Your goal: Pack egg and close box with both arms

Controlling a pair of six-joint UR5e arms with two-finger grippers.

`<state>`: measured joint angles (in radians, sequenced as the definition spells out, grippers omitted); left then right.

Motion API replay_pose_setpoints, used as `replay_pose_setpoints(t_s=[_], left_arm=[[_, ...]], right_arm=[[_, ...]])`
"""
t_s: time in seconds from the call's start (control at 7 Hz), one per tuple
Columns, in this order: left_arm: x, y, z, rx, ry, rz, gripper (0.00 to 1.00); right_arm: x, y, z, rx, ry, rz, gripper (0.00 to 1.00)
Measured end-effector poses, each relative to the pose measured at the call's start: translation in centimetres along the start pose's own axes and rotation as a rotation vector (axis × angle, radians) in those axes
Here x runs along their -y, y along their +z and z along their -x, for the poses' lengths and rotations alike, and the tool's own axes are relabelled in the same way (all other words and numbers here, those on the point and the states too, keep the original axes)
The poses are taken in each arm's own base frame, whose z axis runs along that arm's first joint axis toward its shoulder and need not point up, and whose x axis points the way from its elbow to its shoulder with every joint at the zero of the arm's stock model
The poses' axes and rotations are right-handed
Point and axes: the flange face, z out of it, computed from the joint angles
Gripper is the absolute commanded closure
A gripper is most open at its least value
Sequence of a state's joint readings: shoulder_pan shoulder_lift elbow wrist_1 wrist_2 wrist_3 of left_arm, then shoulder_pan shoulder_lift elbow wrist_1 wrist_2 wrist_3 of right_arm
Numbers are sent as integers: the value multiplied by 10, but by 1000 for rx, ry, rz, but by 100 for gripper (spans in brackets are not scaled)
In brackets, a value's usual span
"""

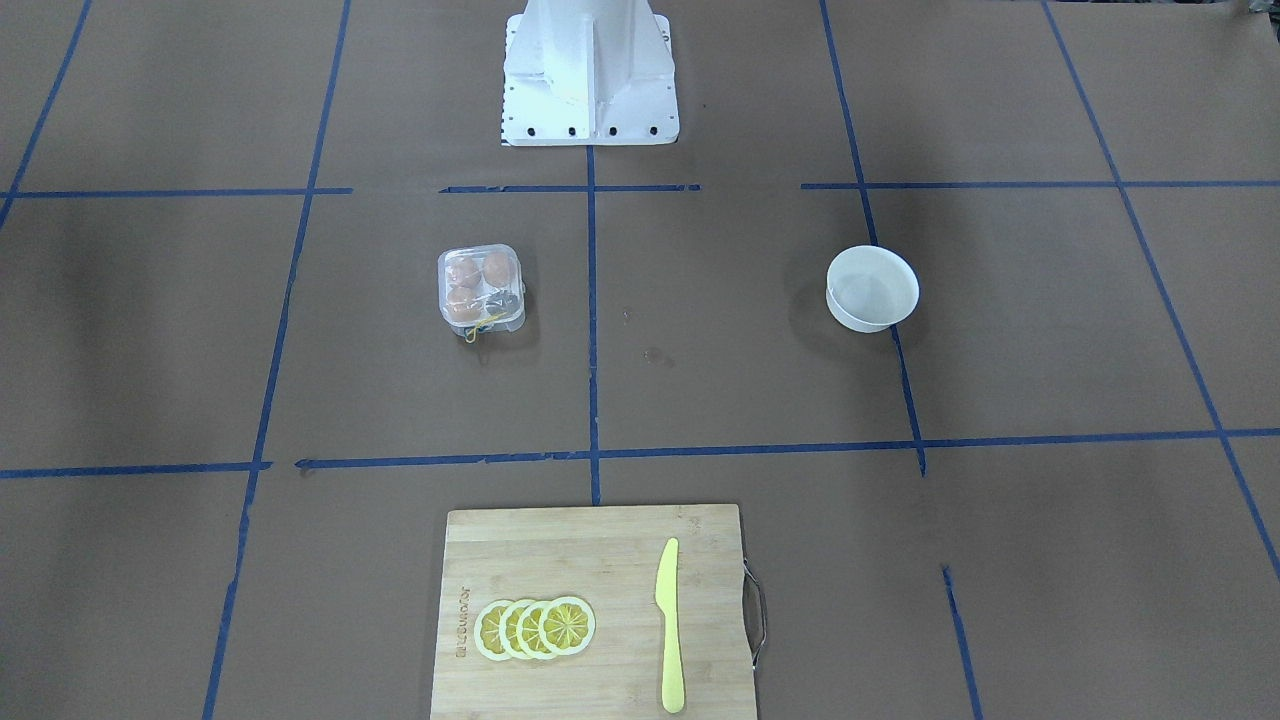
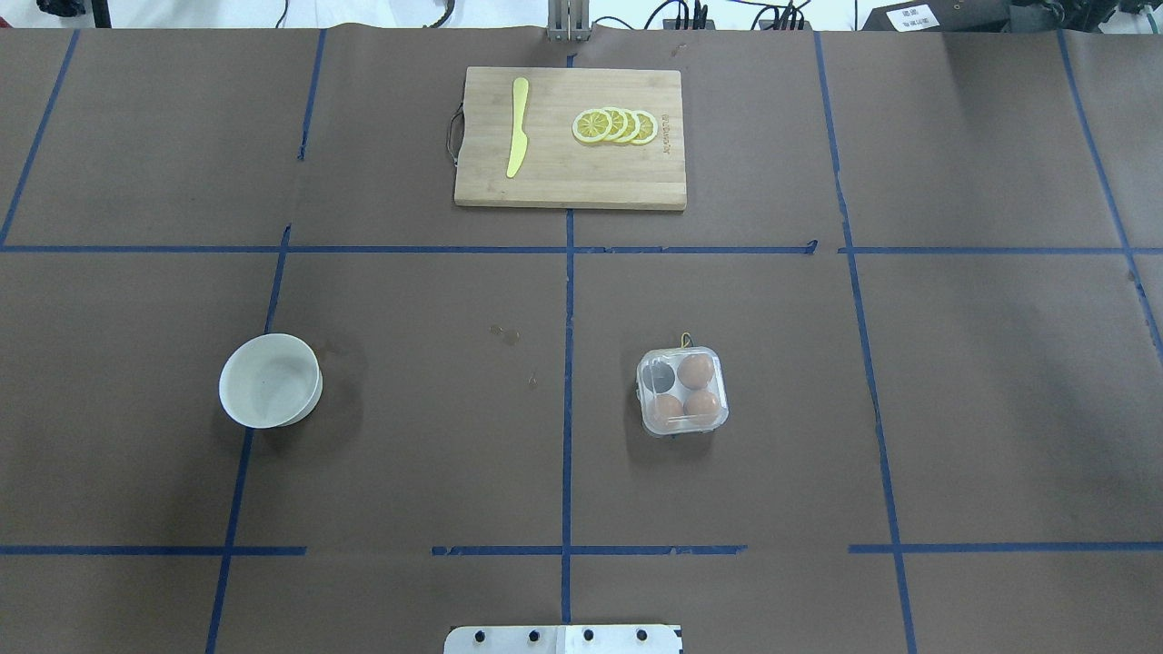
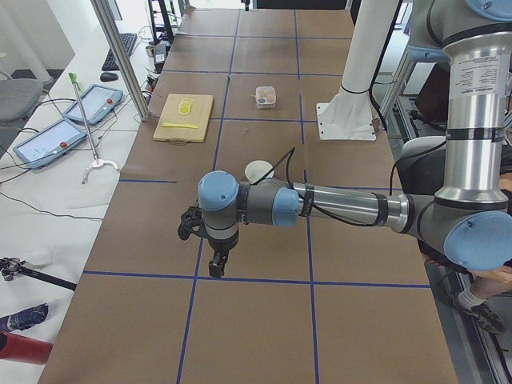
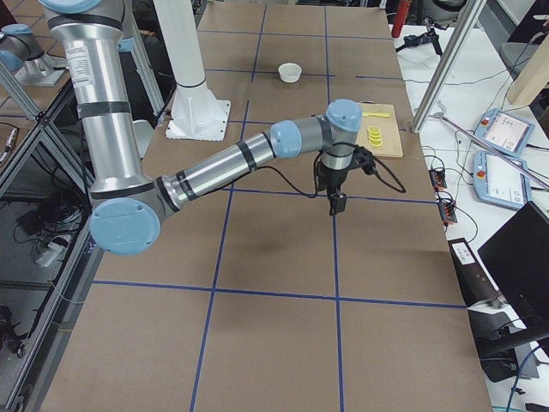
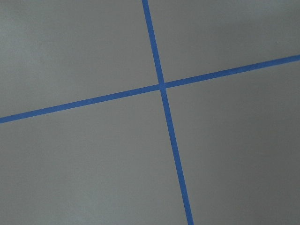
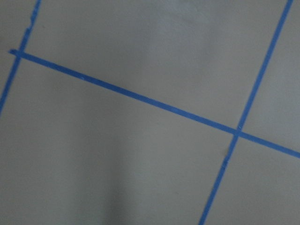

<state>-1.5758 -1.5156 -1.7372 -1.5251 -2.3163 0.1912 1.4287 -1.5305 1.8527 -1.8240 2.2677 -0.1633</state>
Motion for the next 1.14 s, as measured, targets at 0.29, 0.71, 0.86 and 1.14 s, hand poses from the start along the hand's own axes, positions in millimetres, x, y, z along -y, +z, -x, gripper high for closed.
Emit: replay_pose_setpoints(t_s=[0.29,0.71,0.86,1.14], left_arm=[[-2,6,5,-6,-11,12,0],[-7,14,7,-57,-34,19,0],[-13,19,6,-103,-47,20,0],[-17,21,5,-128,-44,16,0]], right_arm=[[-71,25,-53,12,97,53,0],[-92,28,-67,17,141,58,0],[-93,29,-67,18,143,58,0],[-93,28,-67,18,145,57,0]])
